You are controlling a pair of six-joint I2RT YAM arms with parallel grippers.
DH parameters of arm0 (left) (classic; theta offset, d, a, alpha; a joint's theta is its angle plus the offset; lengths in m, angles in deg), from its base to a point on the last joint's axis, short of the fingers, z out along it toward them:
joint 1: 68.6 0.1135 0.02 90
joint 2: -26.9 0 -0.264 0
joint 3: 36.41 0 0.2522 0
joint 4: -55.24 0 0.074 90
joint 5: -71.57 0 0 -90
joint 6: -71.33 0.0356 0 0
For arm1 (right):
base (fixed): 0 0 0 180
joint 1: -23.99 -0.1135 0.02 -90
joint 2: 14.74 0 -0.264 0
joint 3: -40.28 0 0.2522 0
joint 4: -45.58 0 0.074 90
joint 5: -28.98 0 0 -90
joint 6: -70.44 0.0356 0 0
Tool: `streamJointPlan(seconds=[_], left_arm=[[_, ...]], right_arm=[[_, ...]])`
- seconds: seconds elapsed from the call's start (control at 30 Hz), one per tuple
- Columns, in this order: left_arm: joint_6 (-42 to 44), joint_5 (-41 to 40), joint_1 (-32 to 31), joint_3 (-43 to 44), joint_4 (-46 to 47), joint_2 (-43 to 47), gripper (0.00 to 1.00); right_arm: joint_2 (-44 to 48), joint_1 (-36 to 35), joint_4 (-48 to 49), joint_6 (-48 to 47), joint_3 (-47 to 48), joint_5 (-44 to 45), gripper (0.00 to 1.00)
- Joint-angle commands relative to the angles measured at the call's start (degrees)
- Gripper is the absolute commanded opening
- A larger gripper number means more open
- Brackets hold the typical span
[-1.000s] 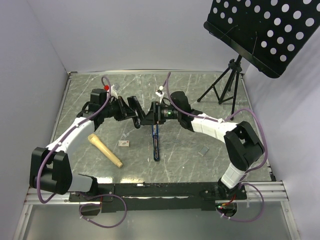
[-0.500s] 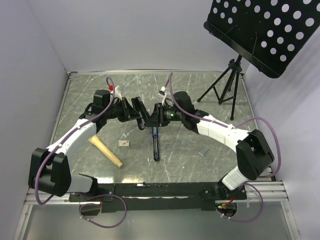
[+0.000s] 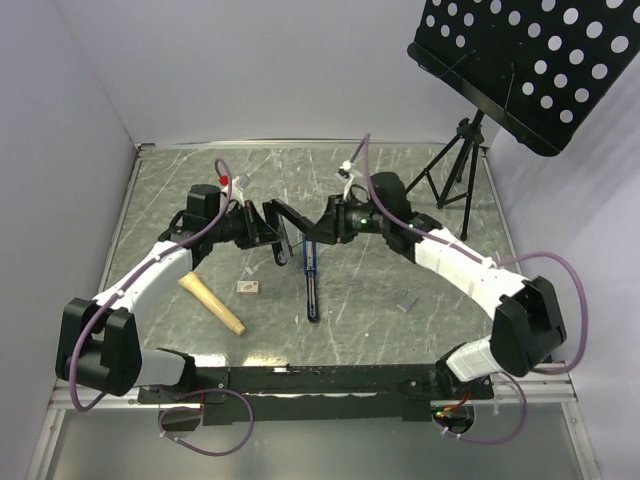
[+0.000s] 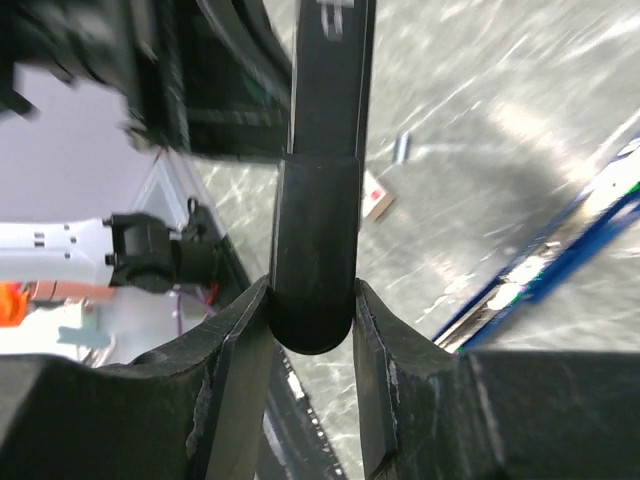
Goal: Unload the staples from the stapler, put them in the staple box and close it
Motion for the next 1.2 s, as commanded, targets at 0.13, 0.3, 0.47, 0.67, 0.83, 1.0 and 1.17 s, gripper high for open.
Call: streamJointPlan(seconds=[0.13, 0.3, 0.47, 0.67, 0.83, 1.0, 1.17], left_arm=[[0.87, 4.97, 0.92, -3.65, 1.05, 3.26, 0.01], [5.08, 3.58, -2.33, -3.13, -1.32, 2.99, 0.01], [8.17, 2.34, -9.26, -1.81, -0.80, 1.76, 0.01], [8.69, 2.52, -13.58, -1.81, 2.54, 1.06, 0.01], [9.14, 3.30, -14.37, -1.19, 3.68, -0.43, 0.01], [10.97, 5.15, -16.48, 0.30, 4.21, -2.27, 0.01], [11.51, 6.74, -17.63, 1.45, 5.09, -3.77, 0.01]], right_arm=[[7.37, 3.79, 0.89, -6.51, -0.43, 1.09, 0.19], [6.85, 5.72, 3.69, -3.27, 1.94, 1.97, 0.21], [3.69, 8.62, 11.95, -0.18, 2.91, 1.80, 0.23], [-1.94, 9.59, 18.28, 2.80, 3.70, -2.68, 0.36], [-6.15, 9.59, 24.78, 5.53, -0.34, -4.88, 0.48], [-12.12, 9.42, 32.87, 9.48, -2.89, -9.53, 0.54], [-15.65, 9.15, 33.32, 10.72, -1.66, -9.89, 0.60]])
